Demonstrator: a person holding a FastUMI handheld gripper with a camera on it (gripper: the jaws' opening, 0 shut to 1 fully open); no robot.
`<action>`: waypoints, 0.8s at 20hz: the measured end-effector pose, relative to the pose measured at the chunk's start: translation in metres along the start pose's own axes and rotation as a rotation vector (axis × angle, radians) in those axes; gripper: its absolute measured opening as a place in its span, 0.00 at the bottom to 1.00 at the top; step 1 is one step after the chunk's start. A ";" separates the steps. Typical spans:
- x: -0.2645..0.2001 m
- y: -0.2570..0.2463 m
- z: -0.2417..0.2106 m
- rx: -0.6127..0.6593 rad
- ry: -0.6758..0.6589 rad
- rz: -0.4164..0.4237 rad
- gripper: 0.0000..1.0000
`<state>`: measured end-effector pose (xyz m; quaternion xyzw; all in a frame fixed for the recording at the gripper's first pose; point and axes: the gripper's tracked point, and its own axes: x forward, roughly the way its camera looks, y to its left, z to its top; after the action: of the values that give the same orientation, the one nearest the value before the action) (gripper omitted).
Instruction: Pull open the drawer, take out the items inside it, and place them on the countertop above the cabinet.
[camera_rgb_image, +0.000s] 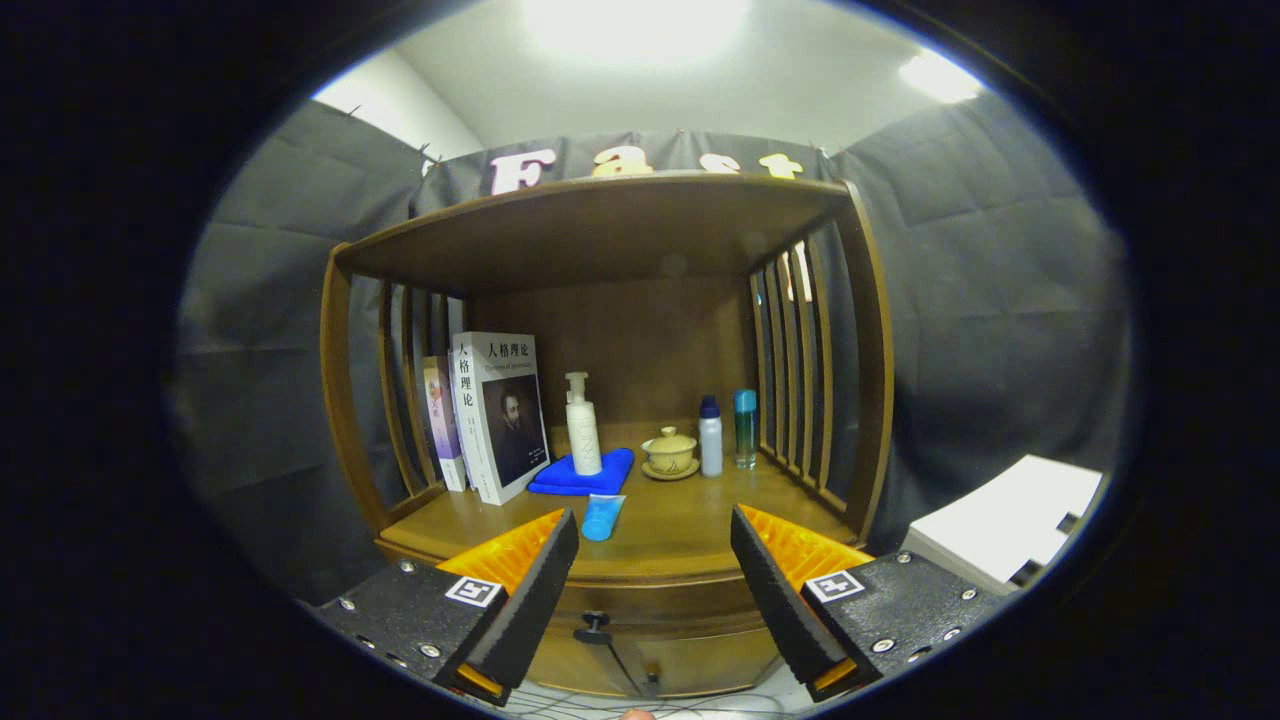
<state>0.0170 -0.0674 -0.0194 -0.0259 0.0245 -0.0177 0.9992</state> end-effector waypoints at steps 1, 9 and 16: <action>-0.003 0.001 0.007 -0.027 -0.001 0.000 0.95; -0.021 0.042 0.068 -0.021 -0.074 0.069 0.95; -0.022 0.039 0.059 -0.095 -0.074 0.024 0.95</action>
<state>-0.0010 -0.0244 0.0388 -0.0737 -0.0112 -0.0038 0.9972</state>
